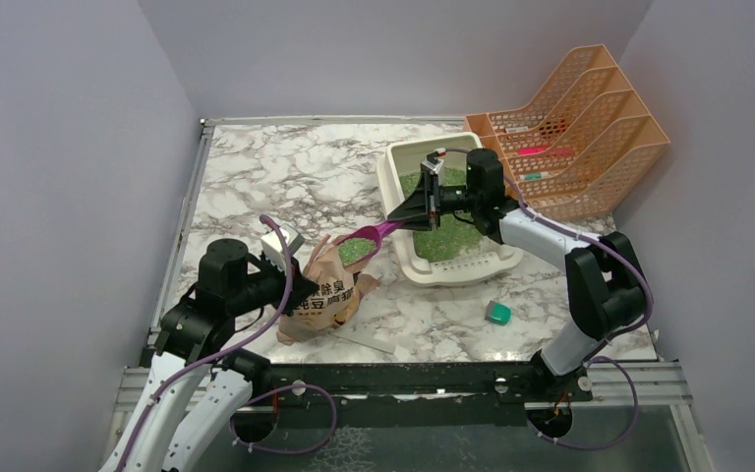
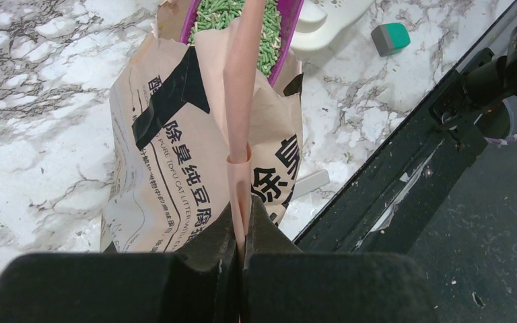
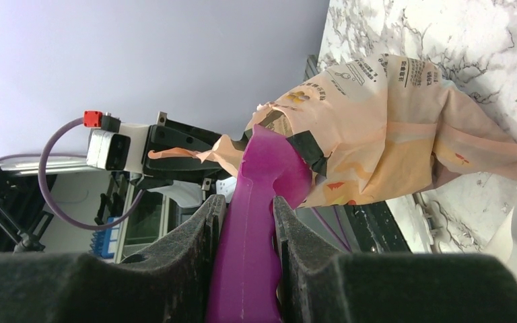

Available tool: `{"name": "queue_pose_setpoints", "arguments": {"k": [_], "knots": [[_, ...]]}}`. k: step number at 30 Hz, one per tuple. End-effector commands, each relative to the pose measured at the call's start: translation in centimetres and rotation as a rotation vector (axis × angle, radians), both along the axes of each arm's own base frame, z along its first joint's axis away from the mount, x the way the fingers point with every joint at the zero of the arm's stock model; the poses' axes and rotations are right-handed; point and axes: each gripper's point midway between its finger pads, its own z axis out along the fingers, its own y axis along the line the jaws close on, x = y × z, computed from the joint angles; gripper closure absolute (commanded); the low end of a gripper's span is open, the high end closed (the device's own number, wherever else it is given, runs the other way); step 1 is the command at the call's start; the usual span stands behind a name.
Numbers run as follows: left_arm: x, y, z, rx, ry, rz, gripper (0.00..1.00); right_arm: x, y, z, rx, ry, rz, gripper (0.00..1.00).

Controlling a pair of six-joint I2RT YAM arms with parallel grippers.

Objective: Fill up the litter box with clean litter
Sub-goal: 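Scoop the cat litter from the cat litter bag.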

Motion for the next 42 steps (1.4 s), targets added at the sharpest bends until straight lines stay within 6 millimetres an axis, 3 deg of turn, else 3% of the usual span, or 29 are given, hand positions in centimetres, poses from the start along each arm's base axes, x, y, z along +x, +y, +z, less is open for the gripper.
{"name": "queue_pose_setpoints", "arguments": {"k": [1, 21, 27, 31, 35, 42], "knots": [[-0.5, -0.1, -0.5, 0.0, 0.024, -0.024, 1.0, -0.8, 0.0, 0.6, 0.027, -0.024, 0.043, 0.99], [-0.6, -0.1, -0.3, -0.003, 0.017, -0.023, 1.0, 0.8, -1.4, 2.2, 0.011, -0.031, -0.035, 0.99], [-0.6, -0.1, -0.4, -0.002, 0.021, -0.024, 1.0, -2.2, 1.8, 0.9, 0.003, 0.012, 0.052, 0.99], [-0.6, -0.1, -0.3, -0.006, 0.011, -0.025, 1.0, -1.2, -0.1, 0.9, 0.044, 0.017, -0.002, 0.99], [-0.7, -0.1, -0.2, -0.008, 0.006, -0.02, 1.0, -1.0, -0.2, 2.1, 0.031, -0.02, 0.027, 0.99], [-0.7, 0.0, -0.1, -0.008, 0.003, -0.02, 1.0, -0.7, -1.0, 2.4, 0.056, -0.023, 0.011, 0.99]]}}
